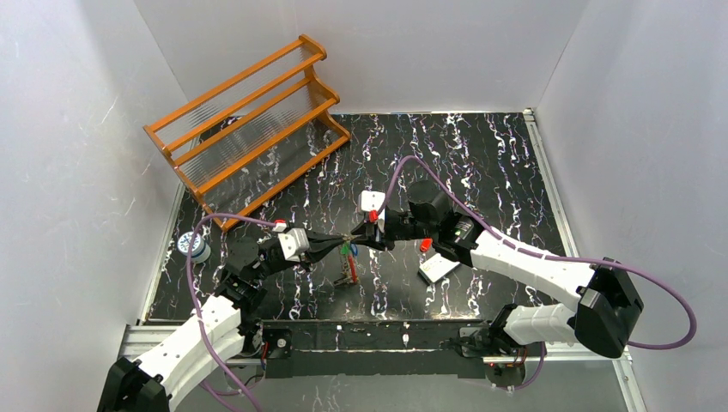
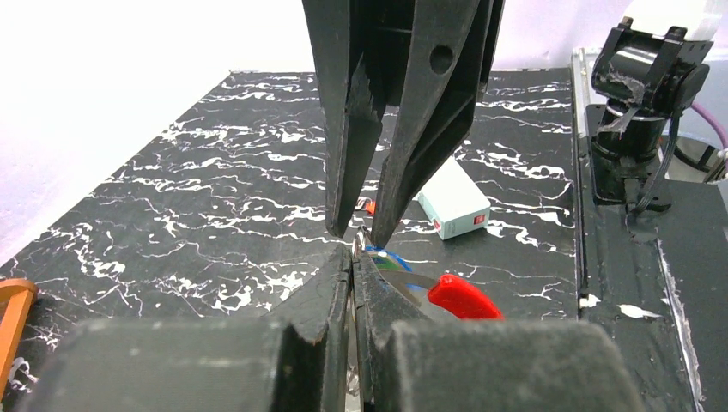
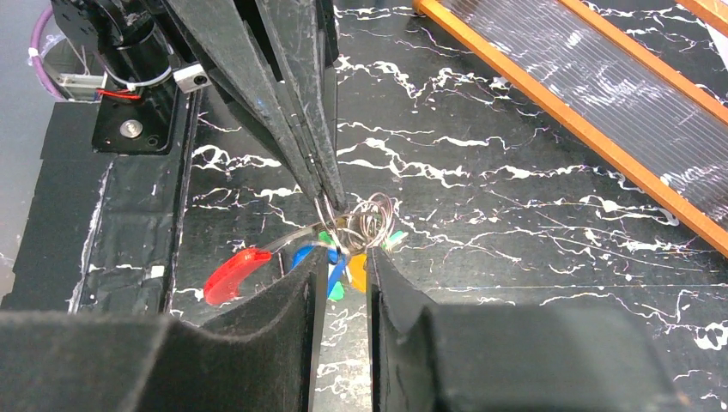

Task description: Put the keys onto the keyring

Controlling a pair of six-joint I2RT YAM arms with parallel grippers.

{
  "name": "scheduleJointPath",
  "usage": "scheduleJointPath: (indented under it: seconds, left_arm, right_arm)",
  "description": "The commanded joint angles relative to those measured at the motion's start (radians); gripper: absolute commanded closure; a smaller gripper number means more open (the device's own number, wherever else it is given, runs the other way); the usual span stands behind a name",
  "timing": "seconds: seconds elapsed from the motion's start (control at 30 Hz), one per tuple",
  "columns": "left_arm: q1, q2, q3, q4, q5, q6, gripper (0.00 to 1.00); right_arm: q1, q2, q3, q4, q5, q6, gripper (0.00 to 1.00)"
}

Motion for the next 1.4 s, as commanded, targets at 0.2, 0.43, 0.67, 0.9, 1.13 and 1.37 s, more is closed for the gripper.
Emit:
scheduleJointPath:
  seconds: [0.2, 0.43, 0.67, 0.9, 1.13, 1.37]
  left_arm:
    - [-0.006, 0.002, 0.012, 0.103, 0.029, -0.021, 1.00]
    - [-0.005, 0.000, 0.015, 0.103, 0.031, -0.017, 1.00]
    - [-0.005, -0.007, 0.019, 0.103, 0.038, -0.016, 1.00]
    - [-0.005, -0.010, 0.017, 0.103, 0.037, -0.017, 1.00]
    - [-0.005, -0.006, 0.013, 0.103, 0.038, -0.017, 1.00]
    - [-0.005, 0.000, 0.017, 0.103, 0.042, -0.017, 1.00]
  right_arm:
    - [0.006, -0.003, 0.020, 0.028, -0.016, -0.004, 0.93]
    - [0.006, 0.002, 0.003, 0.030, 0.002, -0.010, 0.99]
    - [0.005, 0.056, 0.015, 0.013, 0.014, -0.007, 0.99]
    - [0.004, 0.095, 0.051, -0.022, 0.030, -0.005, 0.99]
    - [0.004, 0.030, 0.004, 0.046, 0.026, -0.016, 0.56]
    - [0.006, -0.008, -0.041, 0.140, -0.033, -0.017, 0.50]
